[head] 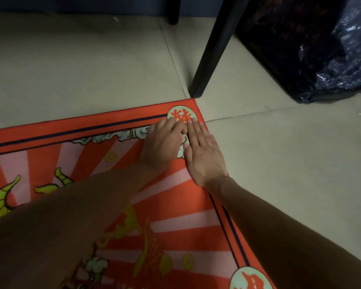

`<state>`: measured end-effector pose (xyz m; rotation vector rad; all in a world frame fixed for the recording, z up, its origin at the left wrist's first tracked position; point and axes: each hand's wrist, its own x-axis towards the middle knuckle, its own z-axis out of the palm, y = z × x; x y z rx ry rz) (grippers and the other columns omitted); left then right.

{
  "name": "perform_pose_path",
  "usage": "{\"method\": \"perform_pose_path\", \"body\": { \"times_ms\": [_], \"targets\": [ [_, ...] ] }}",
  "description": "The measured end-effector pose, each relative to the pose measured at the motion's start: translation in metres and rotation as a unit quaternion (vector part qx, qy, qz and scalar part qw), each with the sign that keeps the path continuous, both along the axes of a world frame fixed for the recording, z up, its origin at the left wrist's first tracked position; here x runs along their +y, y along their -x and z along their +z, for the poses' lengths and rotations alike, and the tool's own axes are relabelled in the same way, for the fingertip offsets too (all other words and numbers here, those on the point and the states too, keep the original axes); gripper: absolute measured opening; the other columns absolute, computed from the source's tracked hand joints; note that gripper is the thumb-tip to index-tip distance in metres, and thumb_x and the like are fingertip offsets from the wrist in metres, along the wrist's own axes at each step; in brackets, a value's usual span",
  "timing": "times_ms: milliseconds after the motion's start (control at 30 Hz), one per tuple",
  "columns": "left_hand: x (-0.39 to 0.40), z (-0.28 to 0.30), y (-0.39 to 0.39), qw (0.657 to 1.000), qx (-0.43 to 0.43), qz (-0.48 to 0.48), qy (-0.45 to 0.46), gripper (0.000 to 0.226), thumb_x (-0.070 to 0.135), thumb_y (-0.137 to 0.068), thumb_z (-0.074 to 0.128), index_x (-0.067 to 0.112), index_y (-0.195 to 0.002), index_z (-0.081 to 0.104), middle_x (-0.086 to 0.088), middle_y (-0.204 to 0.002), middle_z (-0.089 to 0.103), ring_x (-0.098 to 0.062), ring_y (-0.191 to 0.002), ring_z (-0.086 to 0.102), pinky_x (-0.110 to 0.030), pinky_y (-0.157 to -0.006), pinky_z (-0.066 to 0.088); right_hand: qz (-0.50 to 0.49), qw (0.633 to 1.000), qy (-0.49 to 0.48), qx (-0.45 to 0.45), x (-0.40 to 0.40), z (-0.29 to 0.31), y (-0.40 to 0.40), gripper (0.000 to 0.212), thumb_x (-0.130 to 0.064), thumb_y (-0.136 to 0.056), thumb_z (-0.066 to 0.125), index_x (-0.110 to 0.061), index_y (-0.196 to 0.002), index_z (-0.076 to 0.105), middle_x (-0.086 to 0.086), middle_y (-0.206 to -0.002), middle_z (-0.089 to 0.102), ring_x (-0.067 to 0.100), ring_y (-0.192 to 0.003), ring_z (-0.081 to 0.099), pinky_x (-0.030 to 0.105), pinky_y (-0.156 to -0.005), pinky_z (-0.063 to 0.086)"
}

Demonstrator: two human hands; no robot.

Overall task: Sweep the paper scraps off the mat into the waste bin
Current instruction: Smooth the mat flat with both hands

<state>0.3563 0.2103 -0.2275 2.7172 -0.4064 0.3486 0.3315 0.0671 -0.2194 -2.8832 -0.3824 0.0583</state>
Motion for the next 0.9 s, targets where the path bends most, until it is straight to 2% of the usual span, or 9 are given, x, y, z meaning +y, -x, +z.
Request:
{"method": "perform_pose_path", "body": {
  "times_ms": [67,133,200,300,467,533,633,733,900],
  "targets": [
    [-0.004,-0.008,-0.014,1.000,0.014,-0.009,-0.002,0.034,0.024,-0.094,0.043,0.016,-0.124,0.058,-0.008,-0.123,0.057,-0.030,-0.116,0.053,-0.042,-0.094,0.042,-0.003,1.000,0.006,-0.004,-0.001,-0.002,0.002,0.056,-0.035,-0.103,0.017,-0.018,-0.155,0.002,-0.006,-0.161,-0.005,0.008,-0.147,-0.010,0.029,-0.120,0.002],
    [-0.006,-0.015,-0.029,0.999,0.038,-0.009,-0.035,0.049,0.028,-0.099,0.031,0.017,-0.145,0.043,-0.008,-0.150,0.042,-0.027,-0.141,0.036,-0.042,-0.114,0.030,0.000,1.000,0.008,0.002,-0.002,-0.001,0.001,0.057,-0.035,-0.103,0.016,-0.018,-0.155,0.000,-0.006,-0.161,-0.007,0.008,-0.147,-0.012,0.029,-0.120,0.001],
    [-0.006,-0.016,-0.041,0.996,0.053,-0.004,-0.072,0.055,0.033,-0.101,0.020,0.020,-0.153,0.028,-0.001,-0.160,0.026,-0.020,-0.149,0.019,-0.037,-0.120,0.017,0.000,1.000,0.009,0.003,-0.002,-0.002,0.000,0.057,-0.035,-0.103,0.016,-0.018,-0.155,-0.002,-0.005,-0.161,-0.009,0.008,-0.146,-0.015,0.029,-0.120,-0.001],
    [-0.008,-0.014,-0.043,0.996,0.049,-0.010,-0.078,0.061,0.037,-0.095,0.013,0.023,-0.152,0.033,-0.001,-0.159,0.029,-0.020,-0.149,0.021,-0.037,-0.120,0.017,0.001,1.000,0.008,0.011,-0.003,-0.001,-0.001,0.057,-0.034,-0.103,0.015,-0.019,-0.155,-0.003,-0.005,-0.161,-0.010,0.008,-0.146,-0.015,0.029,-0.120,-0.002],
    [0.006,-0.016,-0.056,0.995,0.049,-0.063,-0.054,0.055,0.033,-0.096,0.025,0.024,-0.148,0.041,0.000,-0.157,0.034,-0.020,-0.147,0.027,-0.039,-0.118,0.024,-0.007,1.000,0.009,-0.003,0.000,-0.004,-0.027,0.056,-0.032,-0.104,0.014,-0.014,-0.155,0.000,-0.002,-0.161,-0.007,0.011,-0.148,-0.009,0.028,-0.121,0.000],
    [0.012,-0.014,-0.061,0.994,0.053,-0.087,-0.035,0.052,0.027,-0.098,0.030,0.022,-0.149,0.040,0.002,-0.157,0.034,-0.018,-0.146,0.028,-0.035,-0.117,0.021,-0.016,1.000,0.020,-0.009,0.001,-0.005,-0.043,0.057,-0.032,-0.104,0.014,-0.010,-0.154,0.001,0.002,-0.161,-0.004,0.013,-0.148,-0.007,0.029,-0.121,0.001],
    [0.012,-0.018,-0.061,0.998,0.033,-0.041,-0.041,0.053,0.025,-0.100,0.027,0.015,-0.151,0.034,-0.002,-0.157,0.035,-0.017,-0.146,0.028,-0.033,-0.119,0.017,-0.009,1.000,0.011,-0.004,0.002,-0.005,-0.062,0.057,-0.031,-0.104,0.016,-0.011,-0.155,0.002,0.002,-0.162,-0.002,0.014,-0.148,-0.006,0.030,-0.121,0.002],
    [0.011,-0.021,-0.060,0.996,0.023,-0.013,-0.080,0.057,0.030,-0.099,0.021,0.009,-0.151,0.034,-0.007,-0.156,0.036,-0.021,-0.145,0.030,-0.036,-0.119,0.019,-0.001,1.000,-0.002,-0.012,0.002,-0.005,-0.072,0.056,-0.031,-0.103,0.017,-0.013,-0.155,0.003,0.001,-0.162,0.000,0.013,-0.148,-0.004,0.028,-0.120,0.001],
    [0.011,-0.019,-0.059,0.996,0.011,-0.005,-0.086,0.058,0.029,-0.096,0.025,0.013,-0.149,0.039,-0.003,-0.153,0.042,-0.023,-0.143,0.036,-0.038,-0.117,0.027,-0.013,0.999,-0.004,-0.042,0.003,-0.007,-0.070,0.055,-0.032,-0.103,0.021,-0.013,-0.154,0.013,0.001,-0.161,0.012,0.014,-0.149,0.002,0.031,-0.121,0.006]
  ]
}}
